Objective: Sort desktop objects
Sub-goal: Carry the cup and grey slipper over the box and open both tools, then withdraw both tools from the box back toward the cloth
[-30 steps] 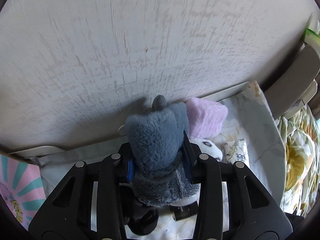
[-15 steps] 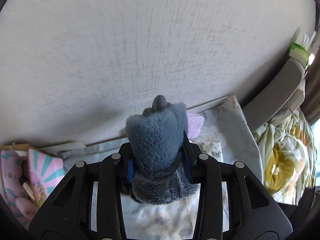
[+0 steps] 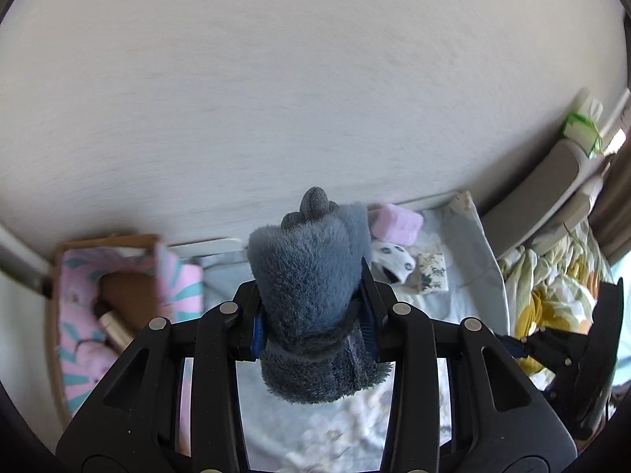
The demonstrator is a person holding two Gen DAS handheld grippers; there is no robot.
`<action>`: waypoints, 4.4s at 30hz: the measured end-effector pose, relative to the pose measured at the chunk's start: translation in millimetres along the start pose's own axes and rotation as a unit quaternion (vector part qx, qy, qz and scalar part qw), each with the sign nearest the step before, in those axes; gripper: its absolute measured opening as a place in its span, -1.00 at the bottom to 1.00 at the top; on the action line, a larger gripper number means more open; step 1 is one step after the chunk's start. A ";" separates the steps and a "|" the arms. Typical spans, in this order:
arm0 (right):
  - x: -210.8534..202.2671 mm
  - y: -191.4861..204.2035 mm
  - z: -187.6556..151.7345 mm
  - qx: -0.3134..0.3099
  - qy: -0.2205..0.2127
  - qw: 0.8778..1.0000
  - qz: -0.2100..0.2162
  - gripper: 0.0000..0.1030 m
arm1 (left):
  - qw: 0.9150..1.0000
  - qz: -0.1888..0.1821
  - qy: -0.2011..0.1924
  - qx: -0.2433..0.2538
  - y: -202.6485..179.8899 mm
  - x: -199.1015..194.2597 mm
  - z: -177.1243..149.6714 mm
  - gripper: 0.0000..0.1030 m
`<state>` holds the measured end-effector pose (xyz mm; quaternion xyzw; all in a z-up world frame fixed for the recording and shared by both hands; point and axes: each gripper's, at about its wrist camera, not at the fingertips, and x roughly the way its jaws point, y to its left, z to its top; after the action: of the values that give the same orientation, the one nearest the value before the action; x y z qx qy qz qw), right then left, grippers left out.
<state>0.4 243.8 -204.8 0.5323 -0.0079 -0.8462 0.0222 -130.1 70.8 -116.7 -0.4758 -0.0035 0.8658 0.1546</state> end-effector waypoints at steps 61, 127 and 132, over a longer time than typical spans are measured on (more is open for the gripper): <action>82.1 328.3 176.8 -0.333 0.088 0.927 0.150 0.42 | 0.968 0.102 0.015 -0.229 191.9 -49.5 -138.0 0.97; -21.6 -75.3 66.2 0.029 -0.037 0.999 0.006 0.99 | 0.997 0.024 0.016 -0.076 24.5 -2.9 -77.6 0.98; -3.5 -91.0 45.5 0.023 -0.013 1.000 -0.012 0.99 | 0.997 0.027 0.029 -0.062 10.3 26.8 -79.1 0.98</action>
<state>-41.8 334.4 -185.3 0.5221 -0.0213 -0.8526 -0.0001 -80.9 57.2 -183.7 -0.5091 -0.0399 0.8538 0.1008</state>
